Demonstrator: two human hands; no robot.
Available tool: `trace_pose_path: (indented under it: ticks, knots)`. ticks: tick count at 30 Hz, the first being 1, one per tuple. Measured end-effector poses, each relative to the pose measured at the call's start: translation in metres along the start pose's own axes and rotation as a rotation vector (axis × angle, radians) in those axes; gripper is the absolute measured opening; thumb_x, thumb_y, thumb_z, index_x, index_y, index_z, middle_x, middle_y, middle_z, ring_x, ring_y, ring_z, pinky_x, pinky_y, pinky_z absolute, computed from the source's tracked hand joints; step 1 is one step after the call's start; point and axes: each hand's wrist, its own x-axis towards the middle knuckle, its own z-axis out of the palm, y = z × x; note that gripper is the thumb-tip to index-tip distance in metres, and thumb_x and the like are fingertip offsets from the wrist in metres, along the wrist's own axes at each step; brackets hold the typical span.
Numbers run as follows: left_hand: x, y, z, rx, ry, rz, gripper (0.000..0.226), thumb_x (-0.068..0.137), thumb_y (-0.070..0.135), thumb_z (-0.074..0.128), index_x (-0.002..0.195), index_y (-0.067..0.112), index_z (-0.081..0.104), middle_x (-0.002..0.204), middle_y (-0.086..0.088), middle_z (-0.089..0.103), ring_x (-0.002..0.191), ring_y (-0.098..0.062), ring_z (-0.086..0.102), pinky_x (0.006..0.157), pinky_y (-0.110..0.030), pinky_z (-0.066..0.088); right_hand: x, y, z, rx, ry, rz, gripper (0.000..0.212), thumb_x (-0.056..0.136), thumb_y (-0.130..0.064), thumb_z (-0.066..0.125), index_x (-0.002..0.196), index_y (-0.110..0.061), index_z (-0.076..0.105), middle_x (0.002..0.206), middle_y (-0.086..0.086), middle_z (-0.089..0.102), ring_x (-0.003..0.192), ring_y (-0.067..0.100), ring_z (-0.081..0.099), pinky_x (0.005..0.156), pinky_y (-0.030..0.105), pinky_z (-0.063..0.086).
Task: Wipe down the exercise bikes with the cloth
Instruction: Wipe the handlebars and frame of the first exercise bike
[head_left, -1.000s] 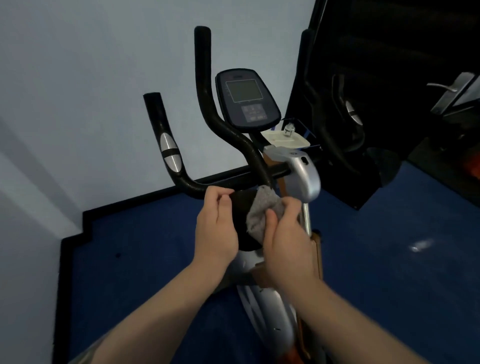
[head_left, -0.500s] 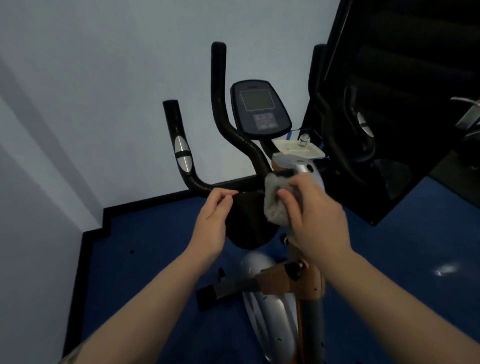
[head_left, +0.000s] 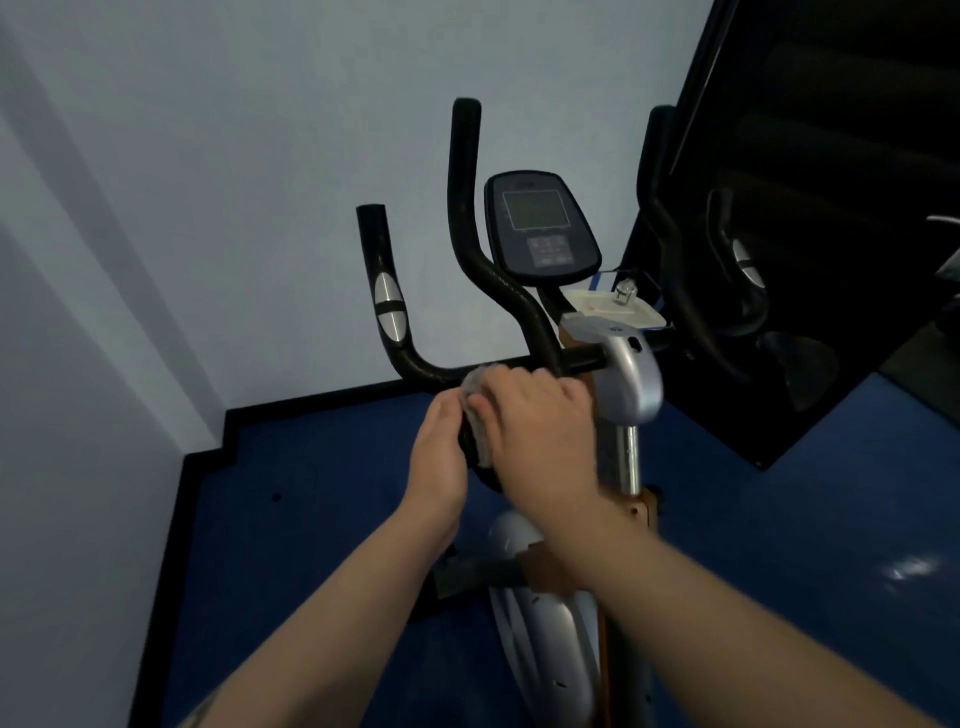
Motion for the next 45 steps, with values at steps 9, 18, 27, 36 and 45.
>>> trace_pose_path:
  ticks: [9,18,27,36,45]
  knots:
    - [0.01,0.006,0.002,0.111,-0.052,0.023,0.036,0.101,0.039,0.034,0.096,0.026,0.067,0.107,-0.005,0.067,0.1,-0.017,0.062,0.087,-0.031,0.049,-0.026,0.053,-0.01,-0.154,0.088,-0.249,0.007,0.087,-0.026,0.062,0.088,-0.02,0.06,0.082,0.001,0.058,0.087,0.024,0.049,0.078,0.037,0.031]
    - [0.019,0.006,-0.005,0.197,-0.187,0.058,0.029,0.101,0.027,0.038,0.1,0.02,0.066,0.092,0.003,0.069,0.076,0.001,0.065,0.061,-0.012,0.049,-0.029,0.066,-0.015,-0.288,0.127,-0.45,0.008,0.087,-0.021,0.063,0.08,-0.017,0.067,0.074,0.004,0.061,0.076,0.025,0.059,0.07,0.037,0.036]
    - [0.021,0.0,-0.003,0.337,-0.106,0.188,0.022,0.098,0.026,0.04,0.093,0.02,0.06,0.085,0.005,0.063,0.075,-0.001,0.058,0.064,-0.021,0.043,0.003,0.019,0.003,0.23,-0.069,0.469,0.028,0.092,-0.046,0.05,0.096,-0.02,0.057,0.096,0.001,0.058,0.089,0.018,0.055,0.073,0.038,0.048]
    - [0.026,-0.006,-0.008,0.32,-0.157,0.209,0.021,0.096,0.028,0.04,0.084,0.026,0.057,0.076,0.008,0.06,0.065,0.003,0.052,0.055,-0.011,0.043,0.007,0.031,-0.009,0.165,-0.31,0.523,0.038,0.097,-0.054,0.03,0.09,-0.022,0.049,0.081,0.001,0.06,0.076,0.024,0.059,0.062,0.035,0.041]
    - [0.022,-0.008,-0.004,0.31,-0.08,0.223,0.023,0.098,0.024,0.039,0.088,0.022,0.06,0.078,0.01,0.061,0.07,0.002,0.054,0.06,-0.011,0.043,-0.027,0.025,-0.006,0.228,-0.138,0.575,0.037,0.097,-0.052,0.022,0.095,-0.023,0.044,0.071,-0.007,0.053,0.066,0.017,0.056,0.053,0.033,0.039]
